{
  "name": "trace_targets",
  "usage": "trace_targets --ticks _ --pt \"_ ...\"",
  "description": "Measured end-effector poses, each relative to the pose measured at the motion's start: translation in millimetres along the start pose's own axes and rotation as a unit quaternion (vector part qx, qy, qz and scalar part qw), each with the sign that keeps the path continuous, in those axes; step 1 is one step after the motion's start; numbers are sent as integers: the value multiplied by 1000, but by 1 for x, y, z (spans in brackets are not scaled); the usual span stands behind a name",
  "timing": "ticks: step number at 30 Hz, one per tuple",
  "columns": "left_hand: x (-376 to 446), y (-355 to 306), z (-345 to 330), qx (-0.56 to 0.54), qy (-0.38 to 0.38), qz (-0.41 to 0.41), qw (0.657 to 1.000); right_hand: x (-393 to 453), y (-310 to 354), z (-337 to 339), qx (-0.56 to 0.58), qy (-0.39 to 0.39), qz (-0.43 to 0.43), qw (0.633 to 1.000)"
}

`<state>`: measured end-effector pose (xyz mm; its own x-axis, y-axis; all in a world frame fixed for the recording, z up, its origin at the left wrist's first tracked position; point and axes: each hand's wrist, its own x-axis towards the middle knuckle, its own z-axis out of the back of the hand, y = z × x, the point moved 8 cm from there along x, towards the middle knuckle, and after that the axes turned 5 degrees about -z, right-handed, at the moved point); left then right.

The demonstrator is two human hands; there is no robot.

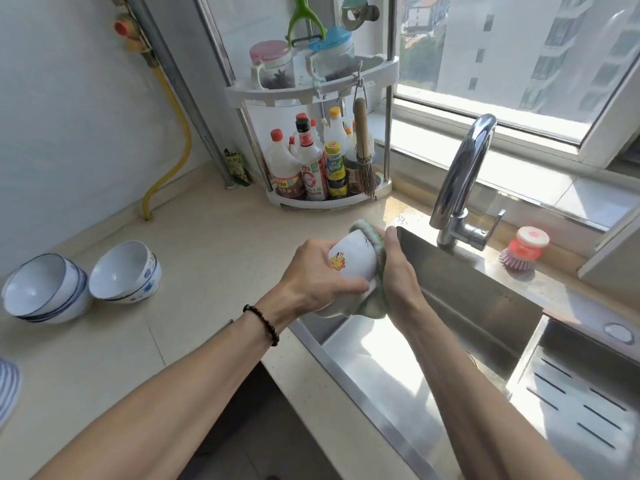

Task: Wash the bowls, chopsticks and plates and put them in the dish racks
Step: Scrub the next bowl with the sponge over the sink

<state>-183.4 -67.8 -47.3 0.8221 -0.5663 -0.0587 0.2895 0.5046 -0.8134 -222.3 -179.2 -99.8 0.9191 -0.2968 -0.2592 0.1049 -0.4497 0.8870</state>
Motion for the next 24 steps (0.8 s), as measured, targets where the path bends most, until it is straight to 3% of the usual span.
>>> trace_targets --ticks 4,5,7,9,11,13,16,18,21,24 --pt "5 -1 0 20 -8 6 1000 -10 3 -19 -184 14 63 981" --pt "5 -3 -1 36 5 4 999 -10 -1 -18 -187 0 64 980" --pt "2 -9 -1 31 41 -11 999 -5 -5 -7 -66 -16 19 998" --pt "-4 -12 4 -58 73 -19 996 4 -18 5 104 -4 -92 990" --pt "-10 -15 8 -159 86 -34 983 6 -27 14 139 -10 -147 979" --pt "-16 -12 8 -215 103 -34 971 7 -32 20 129 -19 -141 981" --pt "-23 -6 2 -214 170 7 962 7 -21 29 38 -34 -91 995" --pt "-21 -6 -1 -167 194 28 966 8 -1 25 -97 -24 -35 994" --pt "-13 -3 -5 -91 164 51 981 8 24 14 -222 -36 65 972" --pt "-6 4 -2 -45 79 43 995 -4 14 -10 -261 20 104 960"
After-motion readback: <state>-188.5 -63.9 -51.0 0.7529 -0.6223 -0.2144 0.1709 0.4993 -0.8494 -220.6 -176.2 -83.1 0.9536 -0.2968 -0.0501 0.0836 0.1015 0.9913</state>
